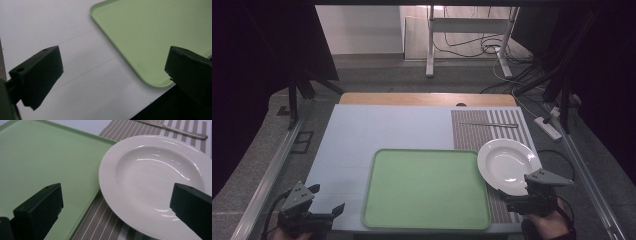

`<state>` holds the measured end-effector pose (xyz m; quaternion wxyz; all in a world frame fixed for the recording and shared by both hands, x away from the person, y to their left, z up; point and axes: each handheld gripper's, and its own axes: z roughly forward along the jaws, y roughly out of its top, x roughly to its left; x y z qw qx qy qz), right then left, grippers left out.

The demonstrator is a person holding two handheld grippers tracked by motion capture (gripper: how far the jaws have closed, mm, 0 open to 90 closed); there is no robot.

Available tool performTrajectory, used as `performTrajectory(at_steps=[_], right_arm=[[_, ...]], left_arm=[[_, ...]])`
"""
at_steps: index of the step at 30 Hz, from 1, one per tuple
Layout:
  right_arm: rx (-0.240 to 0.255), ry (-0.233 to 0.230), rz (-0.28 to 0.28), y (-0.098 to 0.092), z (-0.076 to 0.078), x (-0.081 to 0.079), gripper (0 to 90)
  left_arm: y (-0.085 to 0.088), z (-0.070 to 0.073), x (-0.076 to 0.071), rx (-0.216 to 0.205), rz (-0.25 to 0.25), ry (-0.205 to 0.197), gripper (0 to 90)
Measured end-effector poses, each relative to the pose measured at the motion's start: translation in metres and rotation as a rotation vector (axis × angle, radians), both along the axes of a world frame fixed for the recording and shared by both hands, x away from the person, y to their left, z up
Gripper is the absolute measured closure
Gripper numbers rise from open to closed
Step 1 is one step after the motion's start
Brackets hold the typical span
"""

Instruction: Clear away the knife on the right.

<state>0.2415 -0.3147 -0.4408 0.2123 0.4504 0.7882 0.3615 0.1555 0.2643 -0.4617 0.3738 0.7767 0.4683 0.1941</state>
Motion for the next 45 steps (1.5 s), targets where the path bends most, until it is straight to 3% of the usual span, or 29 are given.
performTrajectory(at_steps=[6,14,23,35,40,45], right_arm=[[-0.005,0.011,0.019,0.001,-0.001,0.001,0.0],[-0.012,0.021,0.027,0.002,-0.001,0.002,0.0],[-0.026,0.036,0.041,0.005,-0.001,0.004,0.0],[-0.019,-0.002,0.075,0.01,0.003,0.012,0.0],[0.034,-0.013,0.064,0.007,0.002,0.019,0.0],[0.036,-0.015,0.066,0.008,0.003,0.026,0.0]], left_arm=[[0.007,0.0,0.0,-0.059,0.014,0.004,2.0],[0.008,0.0,0.0,-0.071,0.021,0.005,2.2],[0.013,-0.001,-0.002,-0.114,0.037,0.0,2.5],[0.011,-0.001,-0.001,-0.096,0.03,0.006,2.5],[0.01,-0.001,-0.001,-0.092,0.029,0.008,2.4],[0.01,-0.001,-0.001,-0.091,0.028,0.007,2.3]])
